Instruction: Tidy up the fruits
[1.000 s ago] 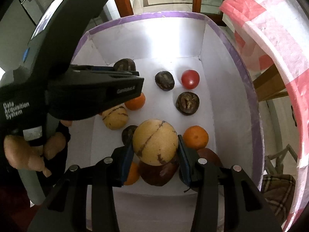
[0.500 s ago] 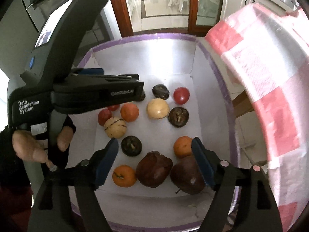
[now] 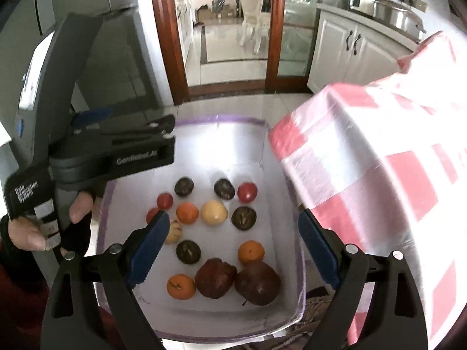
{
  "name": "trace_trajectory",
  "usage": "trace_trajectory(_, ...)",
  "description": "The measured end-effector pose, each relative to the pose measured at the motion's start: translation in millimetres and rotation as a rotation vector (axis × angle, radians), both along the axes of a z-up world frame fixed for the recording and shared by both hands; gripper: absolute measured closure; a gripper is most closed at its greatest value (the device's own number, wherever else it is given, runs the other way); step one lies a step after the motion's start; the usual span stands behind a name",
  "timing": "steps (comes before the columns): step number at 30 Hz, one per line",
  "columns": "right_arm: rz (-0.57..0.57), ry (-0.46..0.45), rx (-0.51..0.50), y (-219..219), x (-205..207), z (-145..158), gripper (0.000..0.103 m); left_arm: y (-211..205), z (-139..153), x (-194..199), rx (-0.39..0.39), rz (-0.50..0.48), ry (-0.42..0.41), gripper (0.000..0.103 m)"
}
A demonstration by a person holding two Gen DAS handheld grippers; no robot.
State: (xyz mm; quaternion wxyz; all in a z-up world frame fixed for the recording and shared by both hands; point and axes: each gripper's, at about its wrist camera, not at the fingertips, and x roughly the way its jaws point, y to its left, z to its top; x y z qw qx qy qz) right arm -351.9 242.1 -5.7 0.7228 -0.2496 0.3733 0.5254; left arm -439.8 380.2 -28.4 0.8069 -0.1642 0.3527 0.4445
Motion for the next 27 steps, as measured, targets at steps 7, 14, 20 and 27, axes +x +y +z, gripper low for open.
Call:
trace_trajectory(7,-0.034,-0.005,-0.037,-0.3,3.9,10.5,0.016,1.1,2.7,0.5,-0.106,-0.067,0.005,0.002)
trace_trajectory(14,-0.055,0.087,-0.117,0.2,7.3,-14.9,0.016,1.5,-26.0,4.3,-0.268,-0.088,0.025,0.002)
trace_trajectory(20,-0.083,0.120,-0.240,3.6,4.5,-51.6,0.016,-1.0,-51.9,4.9,-0.344,-0.066,0.070,0.002)
trace_trajectory(27,-0.084,0.131,-0.303,3.8,-0.8,-68.0,0.016,-3.5,-65.6,5.4,-0.377,-0.061,0.109,0.002)
